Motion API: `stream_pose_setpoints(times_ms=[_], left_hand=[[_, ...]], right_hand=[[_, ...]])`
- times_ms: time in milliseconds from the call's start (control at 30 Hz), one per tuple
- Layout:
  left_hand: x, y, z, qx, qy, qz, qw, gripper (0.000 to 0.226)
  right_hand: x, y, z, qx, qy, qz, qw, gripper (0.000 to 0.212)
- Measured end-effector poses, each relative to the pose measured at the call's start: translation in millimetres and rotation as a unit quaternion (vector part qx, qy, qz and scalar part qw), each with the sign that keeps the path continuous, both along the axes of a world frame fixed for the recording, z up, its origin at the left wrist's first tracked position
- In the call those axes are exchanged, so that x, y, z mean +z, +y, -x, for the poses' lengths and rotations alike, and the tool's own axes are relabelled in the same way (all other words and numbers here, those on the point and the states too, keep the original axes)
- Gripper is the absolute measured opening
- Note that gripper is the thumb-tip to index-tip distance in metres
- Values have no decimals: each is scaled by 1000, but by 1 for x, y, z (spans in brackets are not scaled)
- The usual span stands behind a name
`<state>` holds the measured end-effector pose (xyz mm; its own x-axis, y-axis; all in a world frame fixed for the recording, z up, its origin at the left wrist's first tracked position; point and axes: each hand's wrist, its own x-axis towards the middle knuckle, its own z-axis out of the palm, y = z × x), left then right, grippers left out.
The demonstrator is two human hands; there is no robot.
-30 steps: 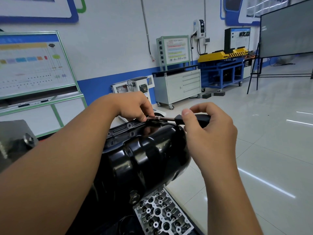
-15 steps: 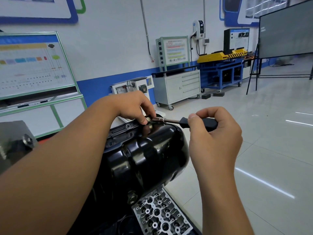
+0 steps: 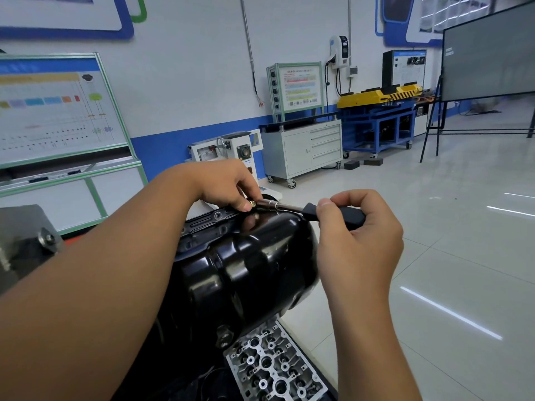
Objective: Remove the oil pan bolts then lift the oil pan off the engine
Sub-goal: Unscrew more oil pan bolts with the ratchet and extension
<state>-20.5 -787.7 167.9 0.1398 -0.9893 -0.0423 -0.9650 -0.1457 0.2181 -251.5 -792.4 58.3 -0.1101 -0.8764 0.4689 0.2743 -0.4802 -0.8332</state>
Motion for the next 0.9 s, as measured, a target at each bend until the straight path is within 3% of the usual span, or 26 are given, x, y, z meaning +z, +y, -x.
stream_pose_setpoints(times_ms=[267, 433, 900], left_hand=[[-1, 0, 1, 2, 13, 2, 1000, 25], [-2, -2, 1, 5, -34, 2, 999, 19], [-2, 1, 3, 12, -13, 12, 1000, 20]], right_hand=[[0, 1, -1, 2, -3, -9, 1000, 16], [-2, 2, 0, 4, -3, -8, 1000, 16], [-3, 4, 0, 17, -39, -6, 999, 17]])
